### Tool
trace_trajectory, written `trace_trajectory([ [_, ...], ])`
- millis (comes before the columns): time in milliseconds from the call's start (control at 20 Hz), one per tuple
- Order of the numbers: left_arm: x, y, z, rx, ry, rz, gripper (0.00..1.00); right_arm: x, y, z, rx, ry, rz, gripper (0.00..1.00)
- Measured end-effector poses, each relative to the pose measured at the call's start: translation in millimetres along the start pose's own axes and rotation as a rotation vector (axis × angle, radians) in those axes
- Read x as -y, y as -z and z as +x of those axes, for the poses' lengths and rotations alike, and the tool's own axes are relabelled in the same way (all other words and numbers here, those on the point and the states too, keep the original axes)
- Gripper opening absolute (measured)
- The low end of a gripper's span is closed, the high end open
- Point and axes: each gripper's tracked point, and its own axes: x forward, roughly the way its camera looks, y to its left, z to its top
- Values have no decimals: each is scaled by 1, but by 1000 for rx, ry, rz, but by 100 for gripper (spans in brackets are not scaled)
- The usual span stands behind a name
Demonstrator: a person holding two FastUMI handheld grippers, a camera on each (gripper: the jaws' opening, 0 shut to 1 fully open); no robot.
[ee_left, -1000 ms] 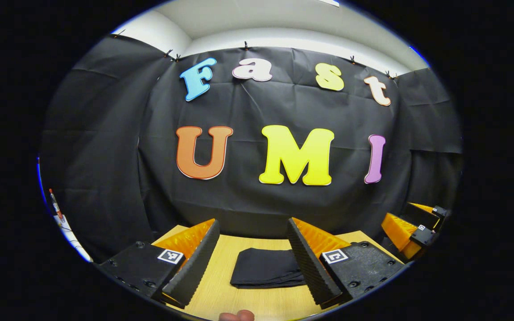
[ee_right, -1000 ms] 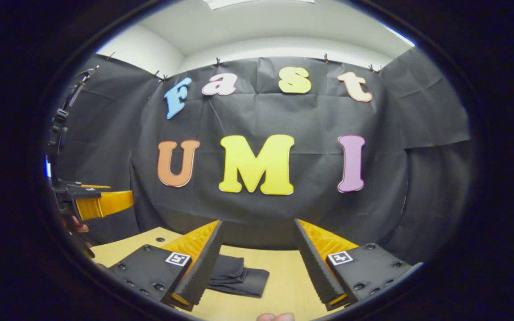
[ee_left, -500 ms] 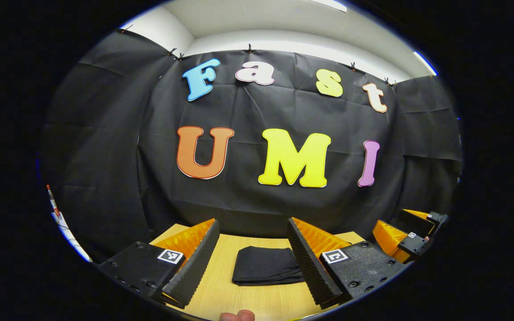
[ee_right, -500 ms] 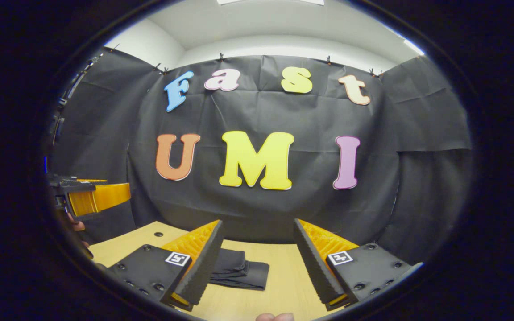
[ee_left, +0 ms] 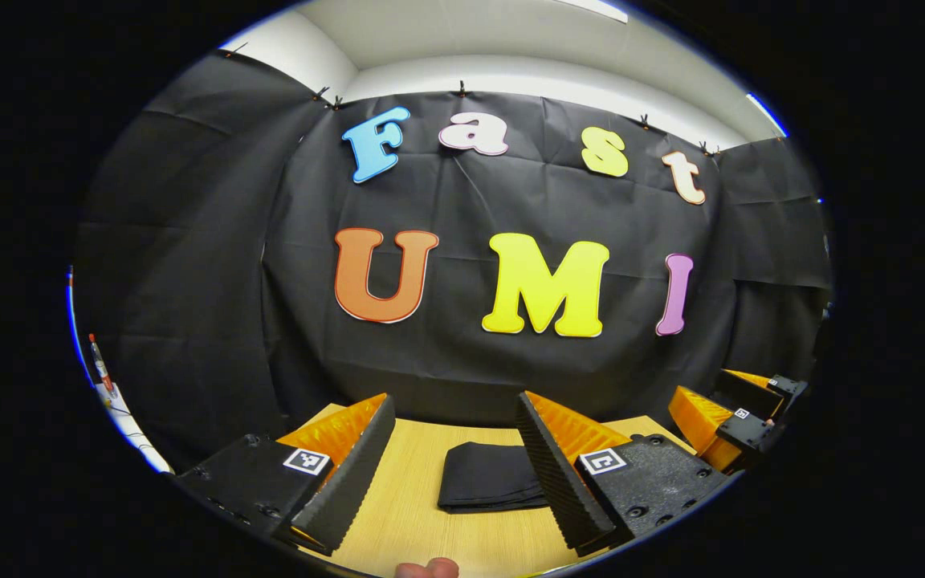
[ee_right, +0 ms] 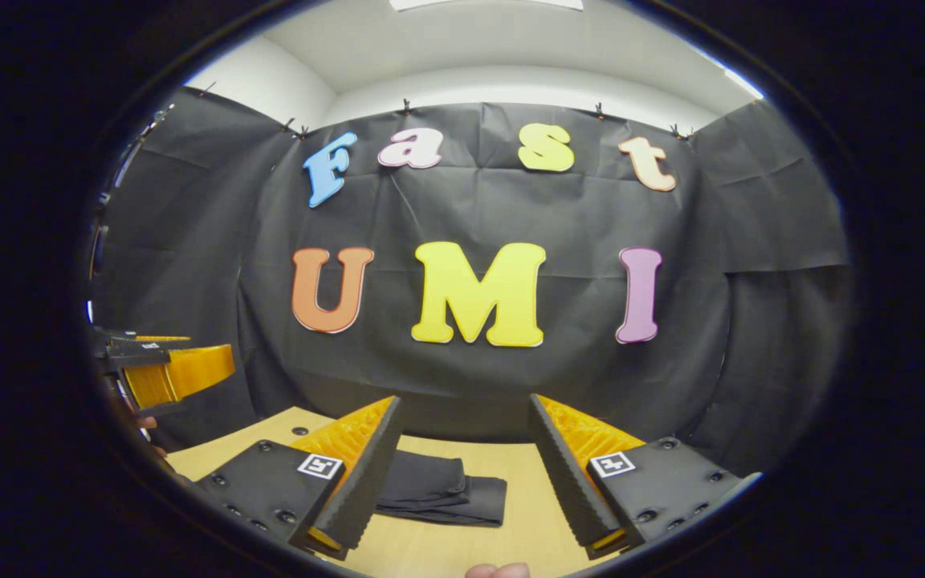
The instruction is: Grasp the waist and the cuffs of the jeans and fold them to make the two legs overlap; first hold the waist and fold one-third of the jeans toward the cuffs, then hold the cuffs and fold the remaining one-third in the same direction to finish folding.
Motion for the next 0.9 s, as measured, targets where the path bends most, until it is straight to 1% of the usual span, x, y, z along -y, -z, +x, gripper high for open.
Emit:
trace_trajectory([
  [50,1,3,0,-5,4,1,97,-1,0,0,2,4,6,96],
  [100,2,7,0,-7,9,2,97,1,0,0,2,9,7,93],
  [300,17,15,2,-21,41,3,97,6,4,-1,-9,15,-6,93],
  [400,23,14,4,-22,53,6,97,8,6,-3,-14,17,0,95],
  [450,23,16,5,-24,53,6,97,9,7,-4,-16,15,1,96],
  [600,24,19,7,-32,51,1,97,13,9,-4,-15,17,-11,93],
  [700,27,17,7,-34,49,3,97,12,8,-3,-14,18,-8,99],
  [750,25,18,7,-33,48,5,97,13,9,-3,-16,18,-7,93],
  [900,25,19,7,-35,50,5,97,14,9,-2,-17,20,-4,93],
])
